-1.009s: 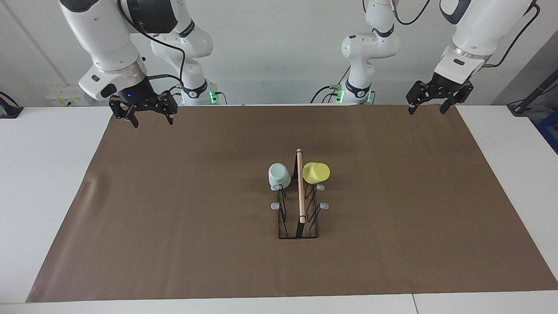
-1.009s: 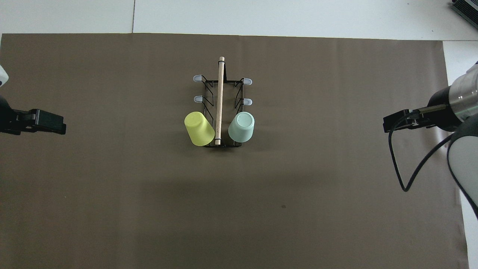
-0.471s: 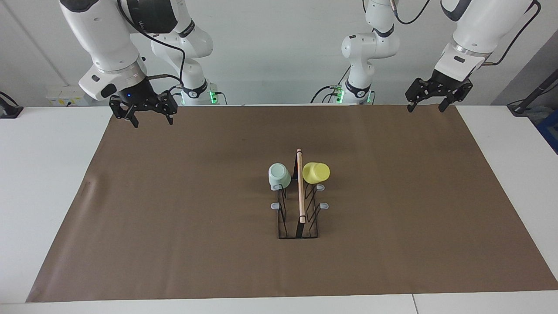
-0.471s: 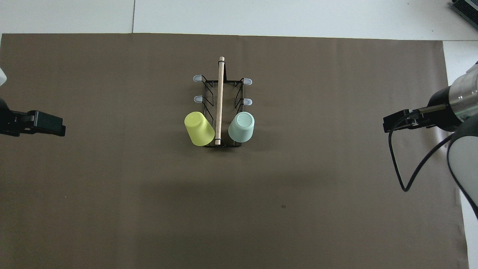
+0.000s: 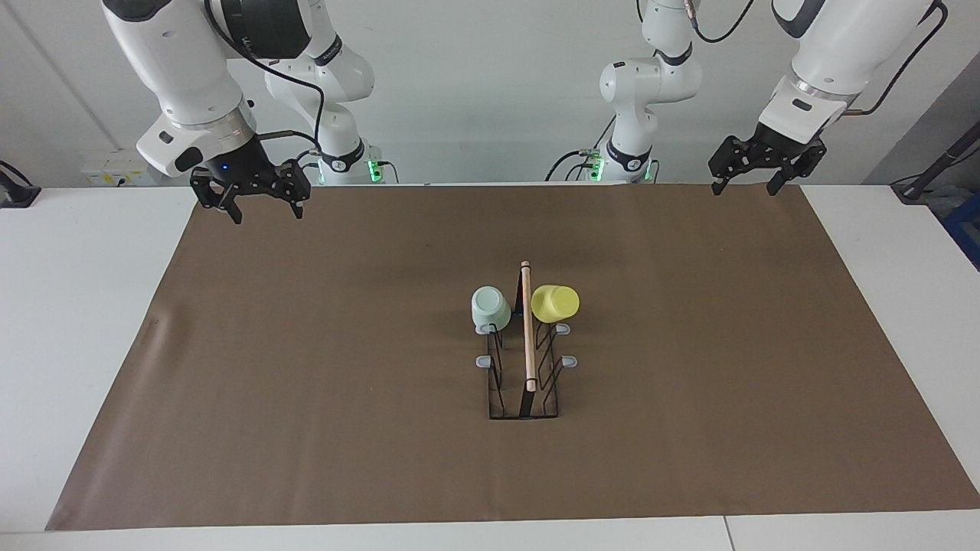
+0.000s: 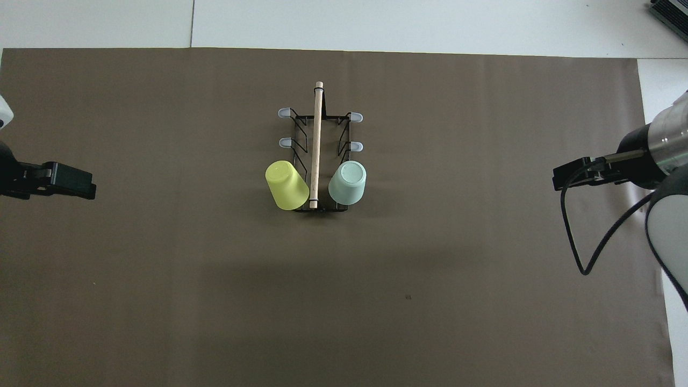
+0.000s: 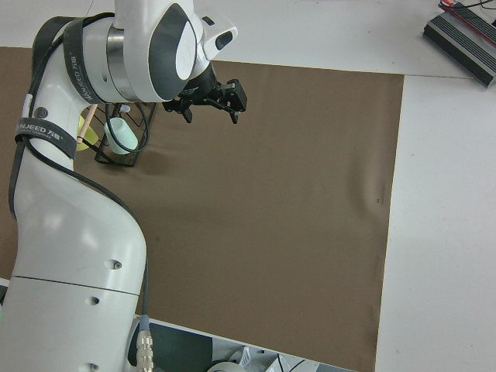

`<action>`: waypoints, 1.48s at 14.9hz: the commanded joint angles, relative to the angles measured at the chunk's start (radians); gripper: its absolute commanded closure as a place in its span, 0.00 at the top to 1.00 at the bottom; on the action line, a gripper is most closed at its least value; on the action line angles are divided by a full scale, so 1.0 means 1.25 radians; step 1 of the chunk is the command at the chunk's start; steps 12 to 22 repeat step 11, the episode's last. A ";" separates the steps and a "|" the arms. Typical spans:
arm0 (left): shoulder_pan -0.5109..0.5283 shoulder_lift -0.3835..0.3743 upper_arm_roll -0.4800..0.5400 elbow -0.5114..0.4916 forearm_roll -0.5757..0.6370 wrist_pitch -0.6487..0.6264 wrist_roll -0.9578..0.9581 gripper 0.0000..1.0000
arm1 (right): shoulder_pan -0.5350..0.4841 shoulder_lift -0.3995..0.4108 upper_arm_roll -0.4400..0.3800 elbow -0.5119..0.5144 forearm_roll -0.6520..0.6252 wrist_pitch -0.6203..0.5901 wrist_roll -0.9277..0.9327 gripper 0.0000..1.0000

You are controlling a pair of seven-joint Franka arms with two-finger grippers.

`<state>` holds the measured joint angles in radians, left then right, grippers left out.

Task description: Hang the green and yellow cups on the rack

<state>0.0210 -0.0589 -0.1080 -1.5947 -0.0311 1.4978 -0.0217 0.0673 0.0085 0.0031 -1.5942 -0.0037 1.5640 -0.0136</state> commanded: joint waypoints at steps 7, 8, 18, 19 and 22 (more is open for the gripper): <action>0.003 -0.012 -0.001 -0.007 -0.011 -0.003 0.003 1.00 | -0.007 0.004 0.000 0.006 -0.006 -0.011 -0.017 1.00; 0.003 -0.011 -0.001 -0.008 -0.011 -0.004 0.001 1.00 | -0.006 0.003 0.000 0.005 -0.006 -0.011 -0.017 1.00; 0.002 -0.011 -0.001 -0.007 -0.011 -0.003 0.001 1.00 | -0.005 0.003 0.000 0.005 -0.006 -0.011 -0.019 1.00; 0.002 -0.011 -0.001 -0.007 -0.011 -0.003 0.001 1.00 | -0.005 0.003 0.000 0.005 -0.006 -0.011 -0.019 1.00; 0.002 -0.011 -0.001 -0.007 -0.011 -0.003 0.001 1.00 | -0.005 0.003 0.000 0.005 -0.006 -0.011 -0.019 1.00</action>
